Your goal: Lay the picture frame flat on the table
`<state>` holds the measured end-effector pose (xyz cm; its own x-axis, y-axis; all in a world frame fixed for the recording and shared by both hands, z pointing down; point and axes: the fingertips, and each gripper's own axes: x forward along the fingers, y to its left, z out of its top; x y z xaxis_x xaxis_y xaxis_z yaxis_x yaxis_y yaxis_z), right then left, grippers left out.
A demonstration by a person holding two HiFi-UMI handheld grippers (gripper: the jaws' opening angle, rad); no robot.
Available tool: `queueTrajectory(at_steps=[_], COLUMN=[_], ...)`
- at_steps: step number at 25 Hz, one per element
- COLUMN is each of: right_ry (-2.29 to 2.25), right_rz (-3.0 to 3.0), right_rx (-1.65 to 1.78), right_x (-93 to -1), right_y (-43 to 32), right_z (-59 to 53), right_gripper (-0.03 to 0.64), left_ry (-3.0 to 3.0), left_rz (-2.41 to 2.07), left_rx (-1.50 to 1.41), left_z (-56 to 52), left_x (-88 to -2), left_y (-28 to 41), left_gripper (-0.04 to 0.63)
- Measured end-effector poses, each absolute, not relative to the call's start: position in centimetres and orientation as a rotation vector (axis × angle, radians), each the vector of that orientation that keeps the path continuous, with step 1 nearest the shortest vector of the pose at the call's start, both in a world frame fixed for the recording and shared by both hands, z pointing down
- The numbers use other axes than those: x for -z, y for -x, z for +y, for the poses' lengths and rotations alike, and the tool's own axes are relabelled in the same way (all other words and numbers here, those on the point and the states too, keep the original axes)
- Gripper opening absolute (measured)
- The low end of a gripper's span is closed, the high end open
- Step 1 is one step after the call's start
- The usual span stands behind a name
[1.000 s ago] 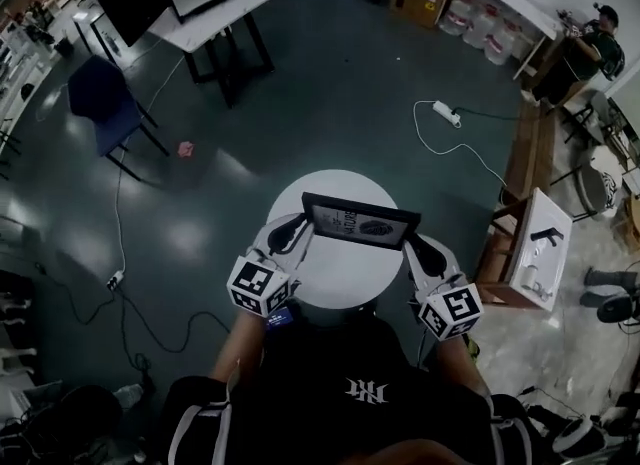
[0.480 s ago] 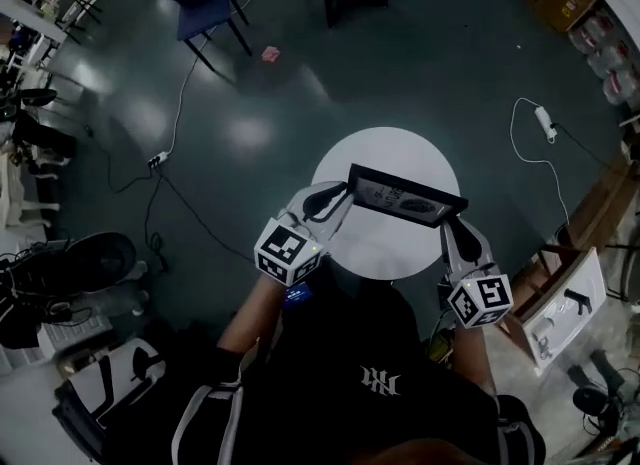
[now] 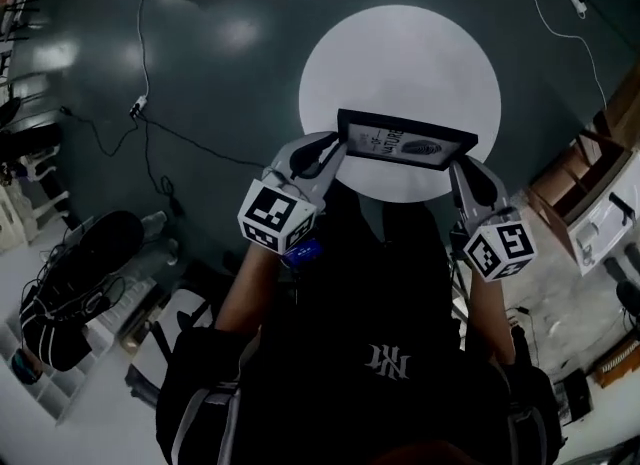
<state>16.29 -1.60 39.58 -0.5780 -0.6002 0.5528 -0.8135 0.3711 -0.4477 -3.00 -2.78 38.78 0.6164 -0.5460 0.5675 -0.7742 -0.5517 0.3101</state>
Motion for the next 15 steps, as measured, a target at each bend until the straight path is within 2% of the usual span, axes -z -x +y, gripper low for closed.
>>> queueTrajectory(at_steps=[15], right_ry=[-1.260], right_rz=[-2.208], right_rx=[-1.166], right_x=[-52.9], right_y=[-16.3], right_z=[1.1], right_gripper=[0.037], left_ry=[-2.265], left_rz=[-0.986], left_rx=[-0.619], left_z=[-2.5], left_x=[-52.1], left_y=[2.6], left_gripper=[0.048])
